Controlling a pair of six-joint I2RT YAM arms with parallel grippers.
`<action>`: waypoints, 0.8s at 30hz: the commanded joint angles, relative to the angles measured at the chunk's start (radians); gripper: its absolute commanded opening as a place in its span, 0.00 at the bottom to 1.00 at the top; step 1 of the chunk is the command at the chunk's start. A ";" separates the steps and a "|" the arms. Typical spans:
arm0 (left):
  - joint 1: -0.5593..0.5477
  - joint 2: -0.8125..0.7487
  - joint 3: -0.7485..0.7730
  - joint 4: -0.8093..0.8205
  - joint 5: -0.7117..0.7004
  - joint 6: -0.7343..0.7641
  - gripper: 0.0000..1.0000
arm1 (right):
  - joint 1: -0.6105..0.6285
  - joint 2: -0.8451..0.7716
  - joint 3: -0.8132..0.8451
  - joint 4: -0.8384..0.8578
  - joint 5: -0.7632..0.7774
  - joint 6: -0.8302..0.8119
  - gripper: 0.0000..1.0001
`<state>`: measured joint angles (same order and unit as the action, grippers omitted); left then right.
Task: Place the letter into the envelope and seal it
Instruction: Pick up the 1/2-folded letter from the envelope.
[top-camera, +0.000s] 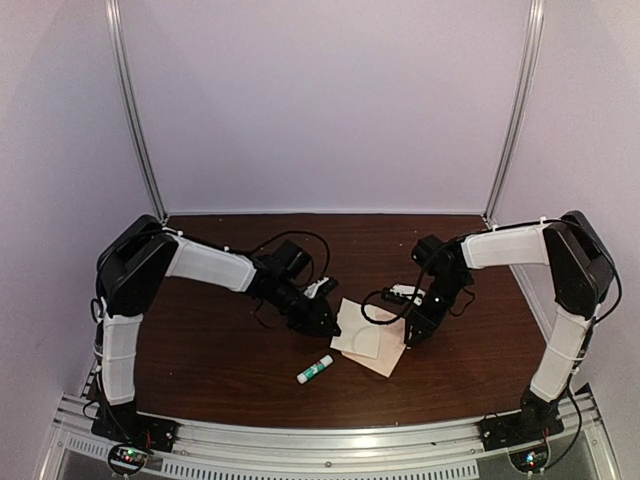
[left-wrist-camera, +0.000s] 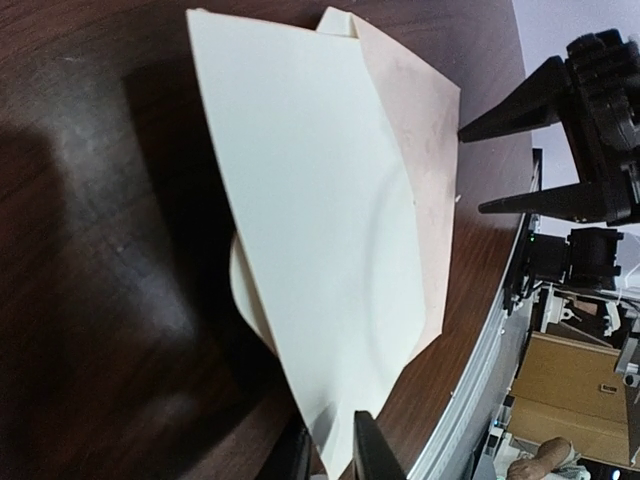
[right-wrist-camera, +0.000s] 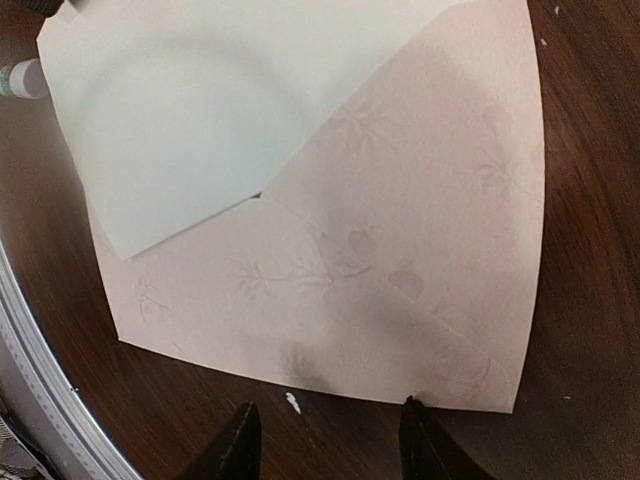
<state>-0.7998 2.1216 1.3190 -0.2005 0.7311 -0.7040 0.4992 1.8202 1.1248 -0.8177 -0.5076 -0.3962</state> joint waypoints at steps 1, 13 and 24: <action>-0.008 0.024 0.025 0.035 0.071 -0.017 0.13 | 0.005 0.017 0.015 0.013 0.005 0.000 0.48; -0.007 -0.005 -0.003 0.048 0.062 -0.026 0.00 | 0.011 0.051 0.060 0.054 0.023 -0.018 0.48; 0.029 -0.056 0.028 -0.053 -0.001 0.089 0.00 | 0.020 0.041 0.002 0.153 0.121 -0.036 0.47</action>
<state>-0.7929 2.1132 1.3205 -0.2142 0.7536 -0.6769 0.5110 1.8530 1.1595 -0.7319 -0.4683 -0.4202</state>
